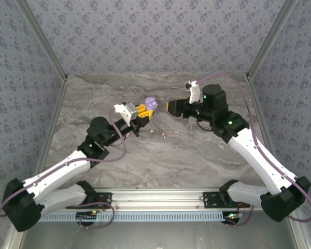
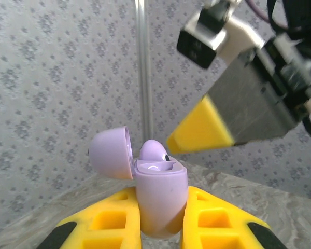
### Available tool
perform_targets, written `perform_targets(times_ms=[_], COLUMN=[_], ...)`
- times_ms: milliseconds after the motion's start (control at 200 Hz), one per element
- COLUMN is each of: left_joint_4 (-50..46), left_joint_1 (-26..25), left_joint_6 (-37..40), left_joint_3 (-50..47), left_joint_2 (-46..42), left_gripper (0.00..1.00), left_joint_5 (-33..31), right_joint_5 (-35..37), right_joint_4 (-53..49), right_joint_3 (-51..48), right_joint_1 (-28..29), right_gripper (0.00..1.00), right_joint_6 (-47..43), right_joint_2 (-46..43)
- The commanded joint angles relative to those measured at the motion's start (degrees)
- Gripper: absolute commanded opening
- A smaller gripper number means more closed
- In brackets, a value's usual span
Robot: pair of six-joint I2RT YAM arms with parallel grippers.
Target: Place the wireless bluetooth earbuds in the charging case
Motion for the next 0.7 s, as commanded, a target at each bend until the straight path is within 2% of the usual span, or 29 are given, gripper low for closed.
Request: perform_targets(times_ms=[0,330,550,700], left_joint_4=[-4.09,-13.24,-16.83,-18.74], left_joint_1=[-0.3,-0.28,-0.28,-0.22], left_joint_6=[2.12,3.77,3.79,3.72], left_joint_3=[-1.35,-4.41,-5.17,-5.03], left_joint_2=[-4.56,-15.63,-19.84,-21.03], left_gripper=[0.0,0.0,0.0,0.0], left_joint_5=[-4.42,-10.77,-12.06,-12.25], right_joint_5=[2.57,8.82,12.79,15.73], right_joint_4=[-0.48,3.15,1.29,-1.99], right_joint_3=[-3.14,-0.09,10.64,16.55], right_joint_1=[1.39,9.97,13.31,15.17], right_gripper=[0.54,0.48,0.44,0.44], right_joint_6=[0.67,3.79,3.57,2.06], right_joint_2=[4.77,27.22,41.87,48.68])
